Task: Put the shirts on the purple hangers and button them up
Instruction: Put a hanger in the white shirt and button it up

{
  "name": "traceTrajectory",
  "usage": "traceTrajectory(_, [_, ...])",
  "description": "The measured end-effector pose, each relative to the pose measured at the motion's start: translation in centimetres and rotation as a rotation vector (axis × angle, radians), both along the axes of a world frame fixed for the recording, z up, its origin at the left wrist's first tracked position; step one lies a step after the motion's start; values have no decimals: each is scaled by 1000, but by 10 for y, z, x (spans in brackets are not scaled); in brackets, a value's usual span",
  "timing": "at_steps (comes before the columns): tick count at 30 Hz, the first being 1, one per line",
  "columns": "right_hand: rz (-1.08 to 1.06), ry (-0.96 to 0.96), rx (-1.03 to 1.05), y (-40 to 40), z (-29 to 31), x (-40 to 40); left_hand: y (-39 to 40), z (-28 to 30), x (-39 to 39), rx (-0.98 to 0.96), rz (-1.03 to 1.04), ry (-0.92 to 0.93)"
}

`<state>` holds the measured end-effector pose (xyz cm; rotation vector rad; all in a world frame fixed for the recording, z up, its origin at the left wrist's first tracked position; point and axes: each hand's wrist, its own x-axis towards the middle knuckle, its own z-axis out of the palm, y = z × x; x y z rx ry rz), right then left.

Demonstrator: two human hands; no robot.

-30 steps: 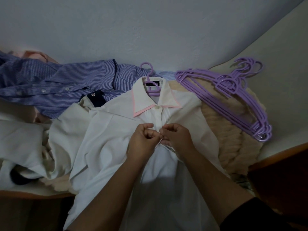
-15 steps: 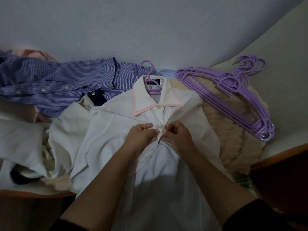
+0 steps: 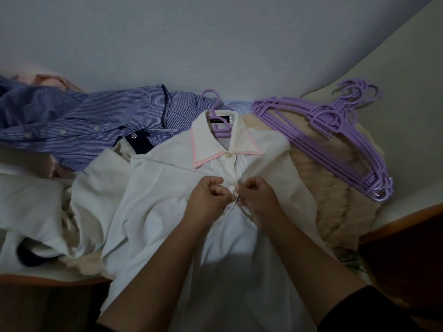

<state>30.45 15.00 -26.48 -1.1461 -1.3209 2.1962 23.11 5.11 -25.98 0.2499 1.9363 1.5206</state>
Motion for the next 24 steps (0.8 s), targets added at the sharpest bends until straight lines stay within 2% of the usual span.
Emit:
traceTrajectory(9, [32,-27,-9,1,-6,-2,-4,-7,5,-18,-21,210])
traceTrajectory(18, [29,-8,32,2,-12,-11,-4,-6,-1,75,3,56])
traceTrajectory(24, [40,13,-10,2,-6,-9,-4,-11,-2,43,1,80])
